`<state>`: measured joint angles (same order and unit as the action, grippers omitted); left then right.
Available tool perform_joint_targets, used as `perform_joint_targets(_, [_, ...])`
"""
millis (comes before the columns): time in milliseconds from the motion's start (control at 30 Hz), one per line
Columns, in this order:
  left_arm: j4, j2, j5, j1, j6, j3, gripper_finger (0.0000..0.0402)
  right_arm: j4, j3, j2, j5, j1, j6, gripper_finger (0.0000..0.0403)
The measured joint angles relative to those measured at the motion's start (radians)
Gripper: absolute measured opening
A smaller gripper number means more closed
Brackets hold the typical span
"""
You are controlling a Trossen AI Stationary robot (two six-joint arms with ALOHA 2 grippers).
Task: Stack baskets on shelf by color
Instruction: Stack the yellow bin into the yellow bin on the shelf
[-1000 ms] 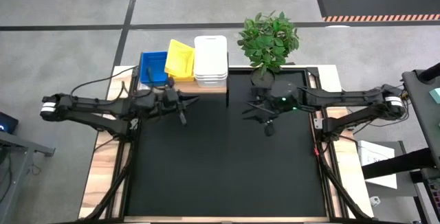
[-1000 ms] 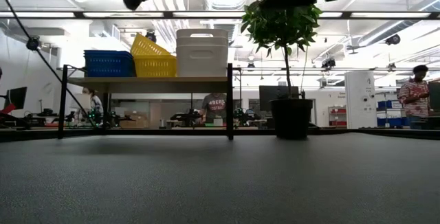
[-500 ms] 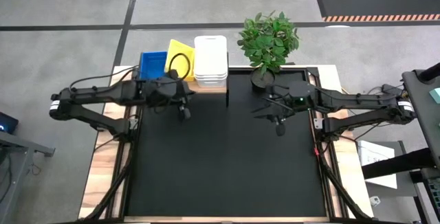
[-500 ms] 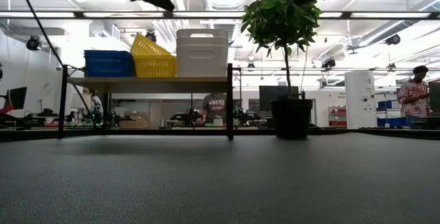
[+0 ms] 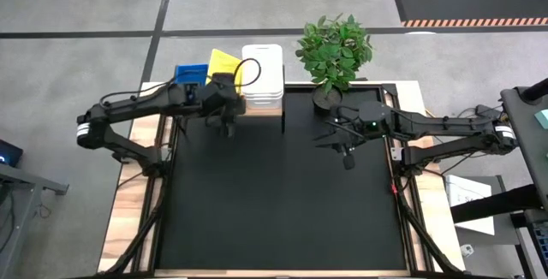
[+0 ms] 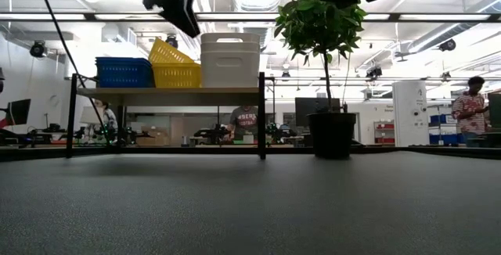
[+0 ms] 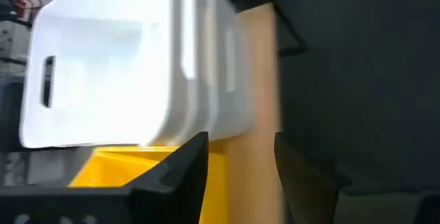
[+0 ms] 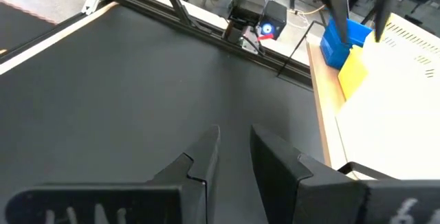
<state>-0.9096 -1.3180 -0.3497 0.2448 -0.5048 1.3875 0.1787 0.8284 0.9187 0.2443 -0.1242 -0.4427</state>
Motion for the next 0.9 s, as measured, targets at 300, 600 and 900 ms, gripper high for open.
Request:
perform_joint_targets(300, [-0.109, -0.047, -0.092, 0.132, -0.113, 0.110, 0.0137, 0.004, 0.000, 0.000, 0.000, 0.000, 0.013, 0.0073])
perform_joint_targets(600, [-0.253, -0.075, 0.026, 0.236, -0.136, 0.170, 0.0136, 0.003, -0.016, 0.000, 0.000, 0.000, 0.026, 0.0073])
perform_joint_targets(900, [-0.269, -0.113, 0.032, 0.273, -0.142, 0.166, 0.0136, 0.003, -0.017, 0.001, -0.001, 0.000, 0.051, 0.0073])
